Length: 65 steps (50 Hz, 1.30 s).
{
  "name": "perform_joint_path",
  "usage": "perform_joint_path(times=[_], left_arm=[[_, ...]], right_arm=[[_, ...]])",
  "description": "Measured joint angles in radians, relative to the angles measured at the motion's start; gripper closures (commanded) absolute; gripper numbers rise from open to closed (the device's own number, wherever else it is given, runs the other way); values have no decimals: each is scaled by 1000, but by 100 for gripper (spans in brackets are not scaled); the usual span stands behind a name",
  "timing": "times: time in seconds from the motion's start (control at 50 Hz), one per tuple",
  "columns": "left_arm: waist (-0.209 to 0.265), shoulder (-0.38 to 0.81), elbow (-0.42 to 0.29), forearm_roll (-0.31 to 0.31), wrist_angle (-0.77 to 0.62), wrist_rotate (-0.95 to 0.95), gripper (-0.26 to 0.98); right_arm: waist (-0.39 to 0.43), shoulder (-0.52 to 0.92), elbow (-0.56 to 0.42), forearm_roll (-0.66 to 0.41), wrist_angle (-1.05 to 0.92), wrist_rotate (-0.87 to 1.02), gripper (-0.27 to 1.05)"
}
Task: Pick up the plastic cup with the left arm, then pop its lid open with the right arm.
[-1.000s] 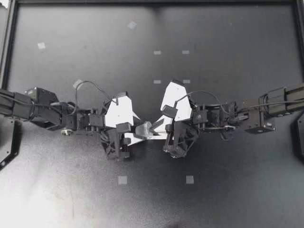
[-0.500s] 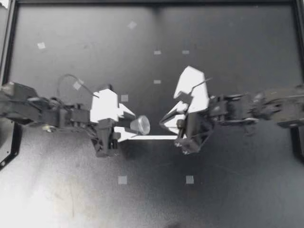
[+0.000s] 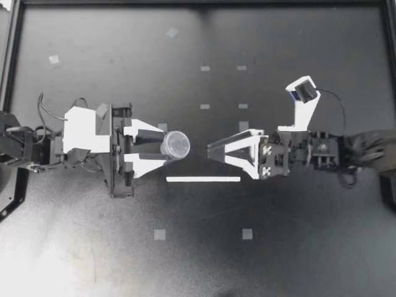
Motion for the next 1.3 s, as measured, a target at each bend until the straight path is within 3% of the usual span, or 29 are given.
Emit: perform_joint_path(times=[0.14,0.42,0.9,1.3], left_arm=[[0,6,-12,-2,6,2,62],[-2,6,-14,-2,20,8,62],[-11,18,-14,0,21,0,62],[-11,18,-14,0,21,-5,62]], right_arm=[[0,89,-48,-18,-43,14,2],[2,72,-83,-57,-43,11,2],[-21,-161,11,-74,-104,-77,2],[-25,-150,23,-66,-106,-98,2]])
